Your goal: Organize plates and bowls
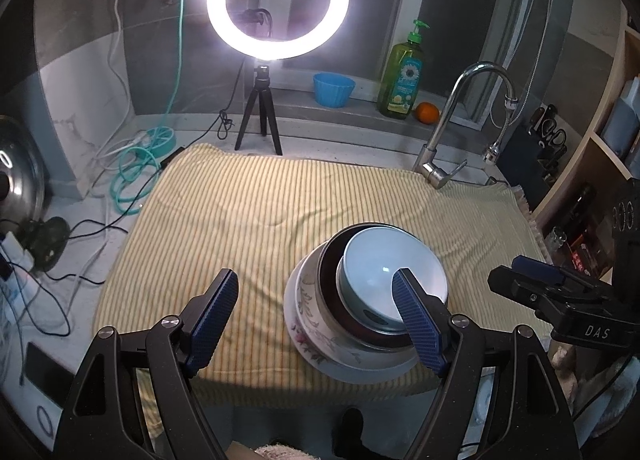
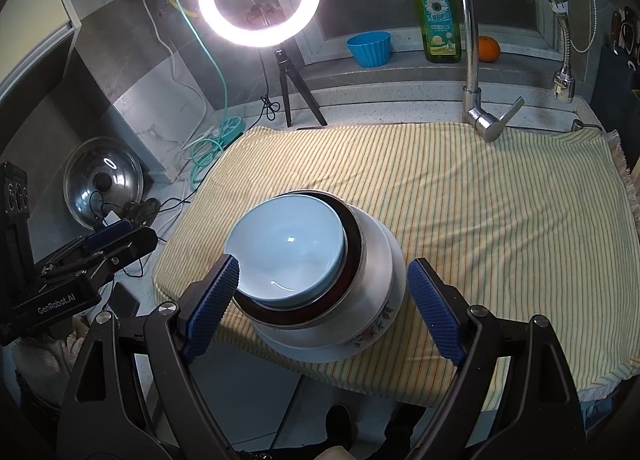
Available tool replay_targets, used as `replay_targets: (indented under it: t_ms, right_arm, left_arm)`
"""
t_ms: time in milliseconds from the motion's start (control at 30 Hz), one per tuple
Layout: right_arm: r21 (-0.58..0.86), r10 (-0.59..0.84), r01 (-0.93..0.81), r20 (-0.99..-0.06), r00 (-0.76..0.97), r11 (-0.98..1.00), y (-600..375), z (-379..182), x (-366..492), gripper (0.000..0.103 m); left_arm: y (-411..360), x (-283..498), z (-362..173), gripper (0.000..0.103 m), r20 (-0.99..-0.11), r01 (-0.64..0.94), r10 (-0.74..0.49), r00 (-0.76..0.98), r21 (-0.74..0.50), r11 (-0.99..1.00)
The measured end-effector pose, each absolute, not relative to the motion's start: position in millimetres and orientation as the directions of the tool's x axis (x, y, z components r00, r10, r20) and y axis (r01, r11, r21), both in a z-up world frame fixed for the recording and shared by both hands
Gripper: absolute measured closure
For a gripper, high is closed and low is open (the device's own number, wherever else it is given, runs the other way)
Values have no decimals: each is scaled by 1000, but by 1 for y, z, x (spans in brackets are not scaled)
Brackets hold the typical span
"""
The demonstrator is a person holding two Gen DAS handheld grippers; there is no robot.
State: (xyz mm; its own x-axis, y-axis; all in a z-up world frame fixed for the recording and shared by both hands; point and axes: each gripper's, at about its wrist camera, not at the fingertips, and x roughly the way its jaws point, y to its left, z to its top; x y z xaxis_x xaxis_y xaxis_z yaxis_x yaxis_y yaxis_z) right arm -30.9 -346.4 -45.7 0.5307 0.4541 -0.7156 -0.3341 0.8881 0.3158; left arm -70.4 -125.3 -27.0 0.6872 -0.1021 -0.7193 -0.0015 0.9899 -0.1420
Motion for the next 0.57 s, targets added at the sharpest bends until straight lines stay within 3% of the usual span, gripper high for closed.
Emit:
replay_targets:
  t_ms: [567]
  right_arm:
    - [319,458,-338,-723,517,885,-342,-49,-20,15]
  left_arm:
    - [-126,-64,-28,24,-707,-12,-66,704,-105,994]
